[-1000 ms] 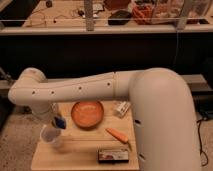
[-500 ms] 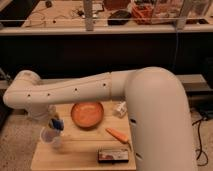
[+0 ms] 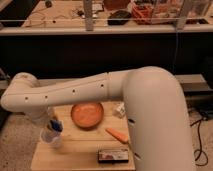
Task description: Place the white sponge in the ceramic cup
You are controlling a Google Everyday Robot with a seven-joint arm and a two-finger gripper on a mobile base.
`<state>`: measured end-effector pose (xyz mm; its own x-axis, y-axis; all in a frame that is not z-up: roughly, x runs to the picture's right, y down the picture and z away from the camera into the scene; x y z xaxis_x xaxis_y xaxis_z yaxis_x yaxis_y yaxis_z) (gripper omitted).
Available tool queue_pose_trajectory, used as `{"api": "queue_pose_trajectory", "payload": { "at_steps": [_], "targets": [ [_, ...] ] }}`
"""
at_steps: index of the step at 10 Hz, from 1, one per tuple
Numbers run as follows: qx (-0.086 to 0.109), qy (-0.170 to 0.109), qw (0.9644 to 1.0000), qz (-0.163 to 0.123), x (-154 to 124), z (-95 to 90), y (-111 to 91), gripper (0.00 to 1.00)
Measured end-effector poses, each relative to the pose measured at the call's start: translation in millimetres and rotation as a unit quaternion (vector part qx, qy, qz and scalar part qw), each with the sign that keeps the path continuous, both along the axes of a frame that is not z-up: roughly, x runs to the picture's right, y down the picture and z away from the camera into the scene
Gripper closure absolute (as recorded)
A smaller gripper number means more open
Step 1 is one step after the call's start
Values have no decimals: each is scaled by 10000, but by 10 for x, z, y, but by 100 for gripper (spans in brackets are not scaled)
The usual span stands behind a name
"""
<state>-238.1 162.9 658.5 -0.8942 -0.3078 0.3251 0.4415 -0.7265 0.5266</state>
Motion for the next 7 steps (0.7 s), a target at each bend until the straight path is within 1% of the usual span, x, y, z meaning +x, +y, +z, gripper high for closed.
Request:
{"api": "queue_pose_trajectory", "payload": {
  "at_steps": [1,3,4,6,7],
  "targets": [
    [1,-24,10000,0,-62,-11,22,76],
    [18,9,10000,6,-45,-12,37,72],
    [25,34,10000,22,-27,-10,44,65],
    [41,27,10000,35,-149,-34,59,46],
    [44,43,10000,38,-147,-35,61,38]
  ]
}}
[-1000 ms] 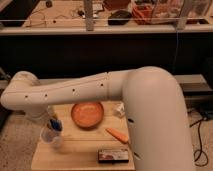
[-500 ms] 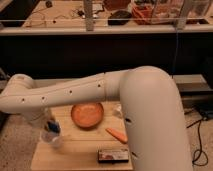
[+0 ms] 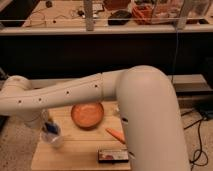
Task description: Place the white sponge in the ceramic cup
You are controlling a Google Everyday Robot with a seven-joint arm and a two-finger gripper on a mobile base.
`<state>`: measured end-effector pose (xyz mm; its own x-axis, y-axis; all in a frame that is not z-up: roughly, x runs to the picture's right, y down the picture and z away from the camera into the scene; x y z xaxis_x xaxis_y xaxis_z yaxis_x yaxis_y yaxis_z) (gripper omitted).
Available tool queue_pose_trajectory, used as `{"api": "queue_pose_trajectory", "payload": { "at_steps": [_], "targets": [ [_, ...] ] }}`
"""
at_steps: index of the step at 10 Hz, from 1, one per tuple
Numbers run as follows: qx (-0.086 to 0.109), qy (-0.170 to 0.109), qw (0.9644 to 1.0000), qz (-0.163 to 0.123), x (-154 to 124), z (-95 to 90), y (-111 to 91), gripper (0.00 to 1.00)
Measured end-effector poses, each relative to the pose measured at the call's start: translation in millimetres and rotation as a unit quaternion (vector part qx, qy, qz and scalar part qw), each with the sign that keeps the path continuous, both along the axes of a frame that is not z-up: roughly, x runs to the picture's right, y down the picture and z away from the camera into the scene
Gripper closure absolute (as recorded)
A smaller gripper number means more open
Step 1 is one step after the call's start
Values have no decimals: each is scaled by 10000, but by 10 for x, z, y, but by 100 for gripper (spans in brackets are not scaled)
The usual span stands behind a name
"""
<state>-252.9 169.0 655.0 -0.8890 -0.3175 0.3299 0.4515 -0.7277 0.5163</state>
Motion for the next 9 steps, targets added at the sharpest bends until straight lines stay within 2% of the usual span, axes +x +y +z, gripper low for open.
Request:
{"api": "queue_pose_trajectory", "payload": {
  "at_steps": [4,9],
  "targets": [
    [51,46,10000,68,1,-31,-8,20],
    [64,70,9999,123,-1,-74,-30,20]
  ]
}}
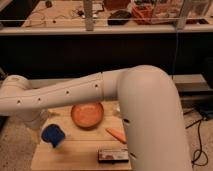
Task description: Place the white sponge in the ceramic cup
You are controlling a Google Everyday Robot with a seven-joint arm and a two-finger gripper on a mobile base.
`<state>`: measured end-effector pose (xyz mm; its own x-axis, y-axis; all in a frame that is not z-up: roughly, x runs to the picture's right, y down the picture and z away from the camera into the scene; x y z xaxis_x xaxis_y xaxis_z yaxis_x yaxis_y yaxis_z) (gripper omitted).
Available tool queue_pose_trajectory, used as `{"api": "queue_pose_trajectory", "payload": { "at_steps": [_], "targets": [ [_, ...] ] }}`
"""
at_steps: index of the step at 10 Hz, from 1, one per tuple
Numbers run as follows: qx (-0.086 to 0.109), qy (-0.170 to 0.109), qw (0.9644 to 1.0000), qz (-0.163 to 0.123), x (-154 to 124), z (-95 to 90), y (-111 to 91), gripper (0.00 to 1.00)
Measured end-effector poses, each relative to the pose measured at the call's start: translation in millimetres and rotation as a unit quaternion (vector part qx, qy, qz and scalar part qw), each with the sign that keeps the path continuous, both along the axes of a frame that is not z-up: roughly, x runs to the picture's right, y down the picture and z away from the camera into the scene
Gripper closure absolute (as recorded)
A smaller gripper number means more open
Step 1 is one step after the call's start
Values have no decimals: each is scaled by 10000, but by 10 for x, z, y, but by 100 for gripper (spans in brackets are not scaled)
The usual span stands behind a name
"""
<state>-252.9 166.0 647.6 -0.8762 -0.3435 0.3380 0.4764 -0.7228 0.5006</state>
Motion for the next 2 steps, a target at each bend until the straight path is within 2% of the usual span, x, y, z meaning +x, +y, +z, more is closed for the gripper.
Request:
{"api": "queue_pose_trajectory", "payload": {
  "at_steps": [2],
  "targets": [
    [11,16,10000,40,14,-4,-3,20]
  ]
}}
